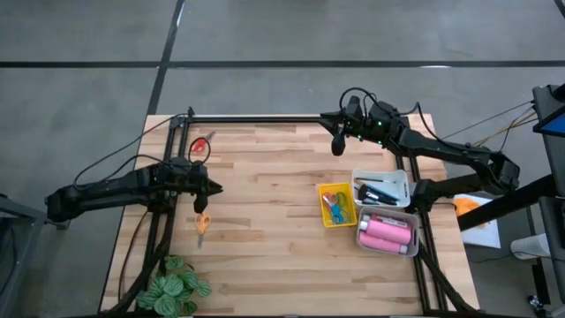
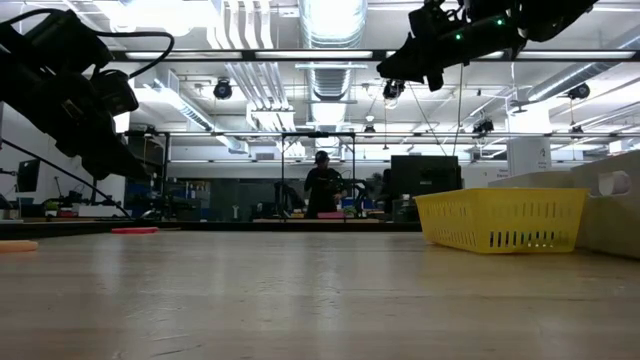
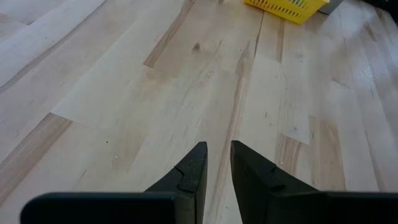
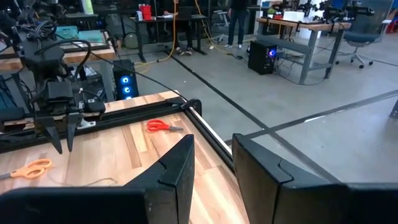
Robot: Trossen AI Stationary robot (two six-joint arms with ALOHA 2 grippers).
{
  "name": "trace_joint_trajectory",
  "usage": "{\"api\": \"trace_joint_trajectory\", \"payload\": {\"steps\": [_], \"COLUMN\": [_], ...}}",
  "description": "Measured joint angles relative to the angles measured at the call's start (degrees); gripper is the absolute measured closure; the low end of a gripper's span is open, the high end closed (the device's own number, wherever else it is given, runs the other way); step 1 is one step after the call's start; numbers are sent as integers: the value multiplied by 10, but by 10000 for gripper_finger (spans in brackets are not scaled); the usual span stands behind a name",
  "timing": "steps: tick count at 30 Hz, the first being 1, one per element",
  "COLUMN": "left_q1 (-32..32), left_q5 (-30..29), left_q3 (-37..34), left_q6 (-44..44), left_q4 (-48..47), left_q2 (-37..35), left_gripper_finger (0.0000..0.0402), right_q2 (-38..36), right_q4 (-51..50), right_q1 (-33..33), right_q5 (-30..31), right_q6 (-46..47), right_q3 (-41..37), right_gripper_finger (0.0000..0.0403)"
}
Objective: Pick & Place Paint Supplies
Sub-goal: Put the yellow scissors into the yellow bin
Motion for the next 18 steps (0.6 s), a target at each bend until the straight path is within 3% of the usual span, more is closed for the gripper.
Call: {"api": "trace_joint_trajectory", "payload": {"steps": [14,16,18], "left_q1": [0,0,0], "left_q5": [0,0,-1], "left_q3": [0,0,0], "left_q6": [-6,-75,-220], "left_q4": [4,34,86], "left_q2": [0,0,0], "left_gripper_finger": [329,329,329], "right_q2": [0,0,0], "right_q4": [0,0,0], "right_q1": [0,0,0], "right_q5": [1,1,1], "right_q6": [1,1,1], "right_q3": [0,0,0], "right_gripper_finger": [296,296,296]}}
